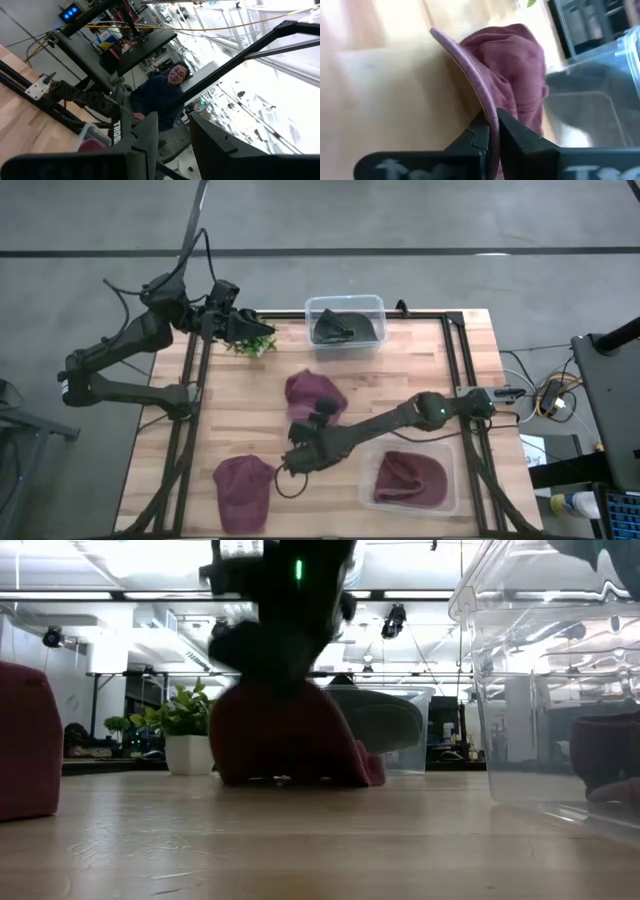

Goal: Pick & Place hat
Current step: Put the maroon cap into the bottom transparent bin

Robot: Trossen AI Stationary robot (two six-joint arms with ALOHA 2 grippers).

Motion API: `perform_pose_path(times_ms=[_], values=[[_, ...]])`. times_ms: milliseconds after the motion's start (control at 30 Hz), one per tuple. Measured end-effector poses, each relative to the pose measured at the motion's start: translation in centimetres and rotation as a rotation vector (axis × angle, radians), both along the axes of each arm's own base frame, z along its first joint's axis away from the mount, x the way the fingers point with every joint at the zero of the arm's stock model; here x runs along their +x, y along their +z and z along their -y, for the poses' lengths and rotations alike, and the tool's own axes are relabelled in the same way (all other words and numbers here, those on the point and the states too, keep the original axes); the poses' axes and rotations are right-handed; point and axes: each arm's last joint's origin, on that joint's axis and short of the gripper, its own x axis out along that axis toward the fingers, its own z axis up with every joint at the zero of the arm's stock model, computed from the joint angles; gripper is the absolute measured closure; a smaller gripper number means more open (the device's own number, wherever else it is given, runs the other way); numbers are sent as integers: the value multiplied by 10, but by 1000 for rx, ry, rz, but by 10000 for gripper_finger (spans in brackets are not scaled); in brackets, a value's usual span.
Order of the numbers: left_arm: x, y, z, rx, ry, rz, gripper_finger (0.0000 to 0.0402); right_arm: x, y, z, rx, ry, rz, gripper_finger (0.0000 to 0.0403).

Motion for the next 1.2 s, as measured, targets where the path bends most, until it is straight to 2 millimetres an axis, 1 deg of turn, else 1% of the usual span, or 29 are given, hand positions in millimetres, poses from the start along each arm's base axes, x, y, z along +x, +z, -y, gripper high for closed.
perform_pose_path(times_ms=[100, 233, 300, 367, 467, 533, 733, 833, 933, 1100, 1133, 1200], values=[[0, 2, 0, -19, -3, 16, 296, -7, 41, -11, 60, 10, 109, 393], [-3, 7, 1, -11, -5, 59, 296, -37, 104, -14, 141, -30, 284, 394], [-5, 10, 1, -7, -5, 70, 296, -52, 133, -11, 148, -47, 365, 394], [-7, 13, 2, -4, -5, 79, 296, -67, 160, -6, 198, -66, 446, 394], [-10, 18, 3, 4, -6, 95, 296, -91, 197, 1, 278, -89, 555, 394], [-11, 21, 4, 9, -7, 104, 296, -108, 218, 4, 308, -98, 627, 394], [-11, 20, 4, 7, -6, 100, 296, -156, 267, 11, 448, -124, 795, 394], [-11, 20, 4, 22, -4, 103, 296, -181, 285, 8, 443, -115, 878, 394], [-11, 22, 3, 50, 37, 125, 296, -207, 300, 0, 341, -115, 1003, 394], [-15, 31, 3, 97, 118, 236, 296, -254, 323, -8, 12, -164, 1224, 395], [-16, 33, 3, 100, 126, 252, 296, -262, 327, -7, -3, -154, 1228, 395], [-17, 34, 2, 96, 144, 264, 296, -273, 333, 1, -11, -143, 1216, 395]])
